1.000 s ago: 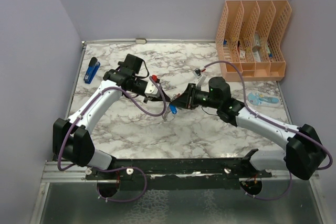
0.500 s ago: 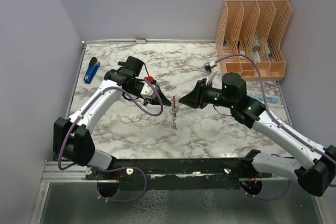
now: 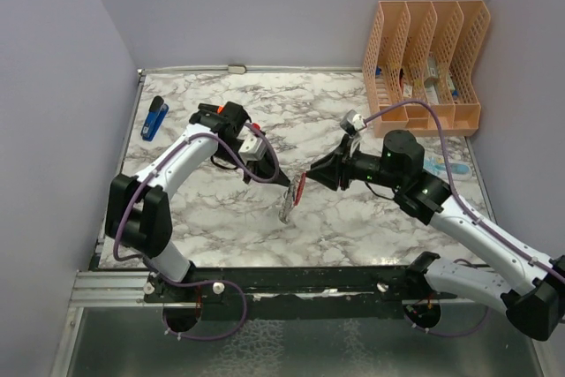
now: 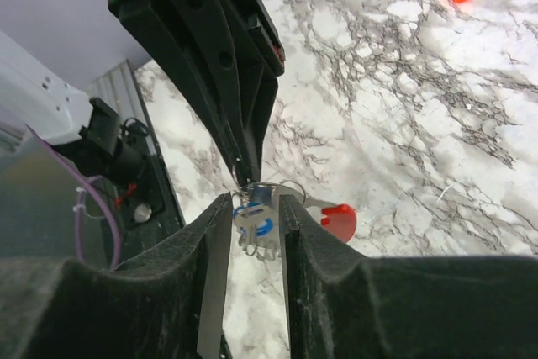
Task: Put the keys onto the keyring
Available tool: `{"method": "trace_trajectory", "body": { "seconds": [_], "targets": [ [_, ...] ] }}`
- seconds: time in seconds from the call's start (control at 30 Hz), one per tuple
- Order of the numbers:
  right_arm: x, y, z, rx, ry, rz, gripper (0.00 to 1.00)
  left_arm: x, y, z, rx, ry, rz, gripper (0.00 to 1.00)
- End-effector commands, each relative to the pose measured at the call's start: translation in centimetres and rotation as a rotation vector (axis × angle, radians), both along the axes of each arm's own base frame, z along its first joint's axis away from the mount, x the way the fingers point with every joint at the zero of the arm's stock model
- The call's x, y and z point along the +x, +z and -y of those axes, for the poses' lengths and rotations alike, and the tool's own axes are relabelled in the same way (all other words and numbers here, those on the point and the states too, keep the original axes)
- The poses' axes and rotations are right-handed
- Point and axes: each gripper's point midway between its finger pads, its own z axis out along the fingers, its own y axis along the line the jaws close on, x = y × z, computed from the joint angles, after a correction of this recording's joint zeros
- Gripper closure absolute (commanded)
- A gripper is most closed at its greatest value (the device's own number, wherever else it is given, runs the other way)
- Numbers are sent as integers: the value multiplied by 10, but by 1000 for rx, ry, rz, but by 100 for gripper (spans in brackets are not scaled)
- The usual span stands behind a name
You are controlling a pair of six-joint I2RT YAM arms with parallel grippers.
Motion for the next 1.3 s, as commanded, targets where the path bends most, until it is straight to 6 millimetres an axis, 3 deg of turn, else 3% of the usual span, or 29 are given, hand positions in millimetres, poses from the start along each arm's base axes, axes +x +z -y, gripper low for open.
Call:
{"method": "trace_trajectory", "body": {
  "seconds": [0.0, 0.53, 0.73, 1.27],
  "targets": [
    [2, -4, -9, -1, 74, 125, 72, -9, 21, 6, -108, -8, -171, 100],
    [8, -22, -25, -20, 93, 173, 78, 3, 22, 12, -140, 3, -223, 100],
    [3, -25, -34, -42, 74, 210, 72, 5, 24, 13, -139, 2, -225, 100],
    [2, -36, -33, -48, 63, 195, 75, 2, 29, 12, -140, 0, -223, 100]
  ]
}}
